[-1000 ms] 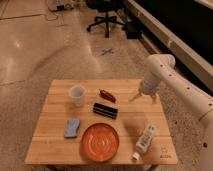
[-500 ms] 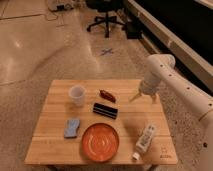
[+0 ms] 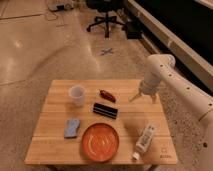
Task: Place the eraser on the white sponge
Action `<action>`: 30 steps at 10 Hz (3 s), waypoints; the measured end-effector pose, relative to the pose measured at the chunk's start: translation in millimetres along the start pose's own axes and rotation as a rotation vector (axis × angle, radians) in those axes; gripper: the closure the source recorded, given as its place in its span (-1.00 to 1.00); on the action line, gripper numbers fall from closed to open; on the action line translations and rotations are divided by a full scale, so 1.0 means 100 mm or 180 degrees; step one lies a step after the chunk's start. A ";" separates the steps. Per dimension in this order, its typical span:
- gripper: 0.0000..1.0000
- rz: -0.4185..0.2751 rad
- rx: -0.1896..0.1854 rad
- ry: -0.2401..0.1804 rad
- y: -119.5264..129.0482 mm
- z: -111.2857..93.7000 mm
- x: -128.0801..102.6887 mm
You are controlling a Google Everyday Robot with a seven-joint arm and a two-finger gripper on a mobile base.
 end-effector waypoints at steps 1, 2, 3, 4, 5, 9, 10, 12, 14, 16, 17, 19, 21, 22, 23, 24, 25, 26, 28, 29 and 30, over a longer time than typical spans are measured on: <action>-0.60 0.0000 0.0000 0.0000 0.00 0.00 0.00; -0.60 0.0000 0.0000 0.0000 0.00 0.00 0.00; -0.60 0.0000 0.0000 0.0000 0.00 0.00 0.00; -0.60 0.0000 0.0000 0.0000 0.00 0.00 0.00; -0.60 0.0000 0.0000 0.0000 0.00 0.00 0.00; -0.60 -0.0033 0.0006 -0.0004 -0.02 0.00 -0.01; -0.60 -0.0201 0.0031 0.0026 -0.17 0.00 0.02; -0.60 -0.0621 0.0088 0.0135 -0.62 0.01 0.11; -0.60 -0.1002 0.0112 0.0275 -0.98 0.00 0.19; -0.60 -0.1295 0.0085 0.0364 -1.25 0.07 0.25; -0.60 -0.1402 0.0066 0.0375 -1.31 0.14 0.26; -0.60 -0.1540 0.0065 0.0324 -1.45 0.30 0.19; -0.60 -0.1668 0.0095 0.0212 -1.59 0.53 0.06; -0.60 -0.1713 0.0106 0.0175 -1.64 0.61 0.02; -0.60 -0.1789 0.0121 0.0129 -1.74 0.75 -0.02; -0.60 -0.1835 0.0122 0.0109 -1.79 0.82 -0.02; -0.60 -0.1886 0.0107 0.0096 -1.84 0.91 -0.01; -0.60 -0.1932 0.0078 0.0091 -1.88 0.98 0.02; -0.54 -0.2011 0.0009 0.0083 -1.94 1.09 0.07; -0.38 -0.2035 -0.0018 0.0081 -1.96 1.13 0.08; -0.12 -0.2044 -0.0054 0.0068 -1.96 1.17 0.09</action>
